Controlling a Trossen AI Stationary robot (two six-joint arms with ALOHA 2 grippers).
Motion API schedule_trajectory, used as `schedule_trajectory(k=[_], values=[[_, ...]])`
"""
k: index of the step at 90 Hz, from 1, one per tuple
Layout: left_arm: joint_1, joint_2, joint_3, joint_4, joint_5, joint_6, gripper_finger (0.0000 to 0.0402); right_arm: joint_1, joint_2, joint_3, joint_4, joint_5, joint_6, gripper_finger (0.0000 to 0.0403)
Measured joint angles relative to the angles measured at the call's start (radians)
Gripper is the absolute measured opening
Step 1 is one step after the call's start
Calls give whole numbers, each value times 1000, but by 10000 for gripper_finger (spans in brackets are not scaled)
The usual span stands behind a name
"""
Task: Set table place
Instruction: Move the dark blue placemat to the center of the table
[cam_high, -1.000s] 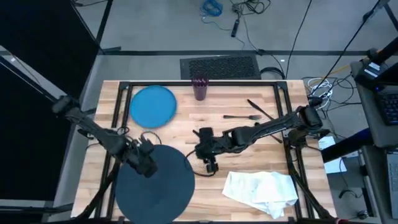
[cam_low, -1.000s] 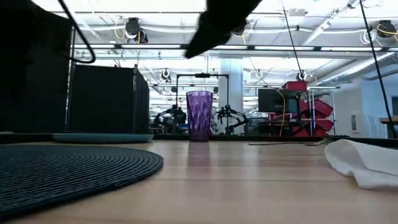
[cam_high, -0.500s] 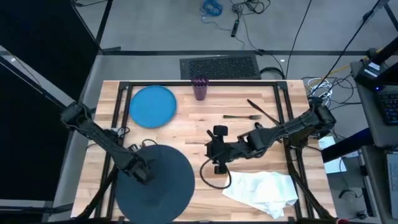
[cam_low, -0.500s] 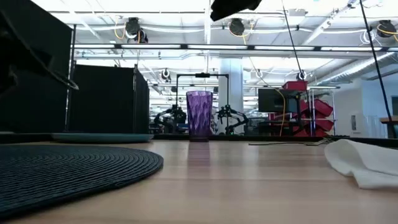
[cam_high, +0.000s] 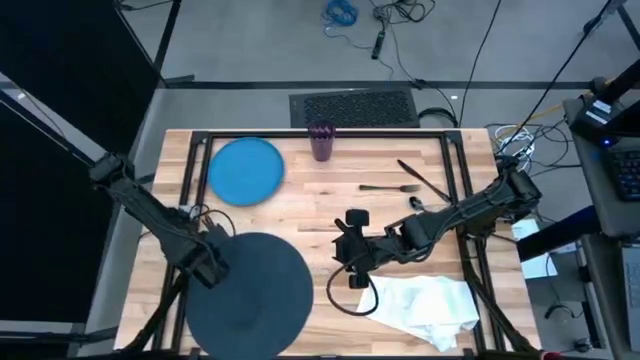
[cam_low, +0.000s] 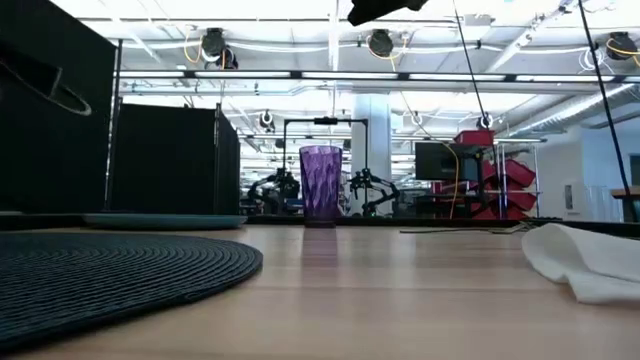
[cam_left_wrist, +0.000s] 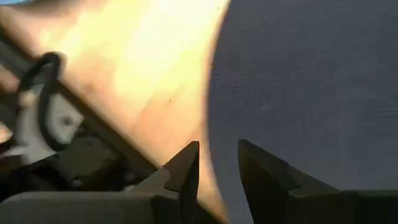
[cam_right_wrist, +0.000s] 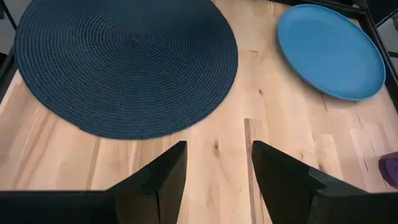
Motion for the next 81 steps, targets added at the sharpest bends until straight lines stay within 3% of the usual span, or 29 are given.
schedule_trajectory(k=[30,54,73,81], values=[[90,-118,-8,52,-19,-145,94,1,0,0,-22,-4,8,169],[201,-109,-173,239,12,-125,94,1,0,0,-23,-6,2,169],[221,-108,-216,392,34,-65,94,21,0,0,-24,-7,-2,169],[221,-103,-218,368,31,-65,94,23,0,0,-23,-9,-14,169]])
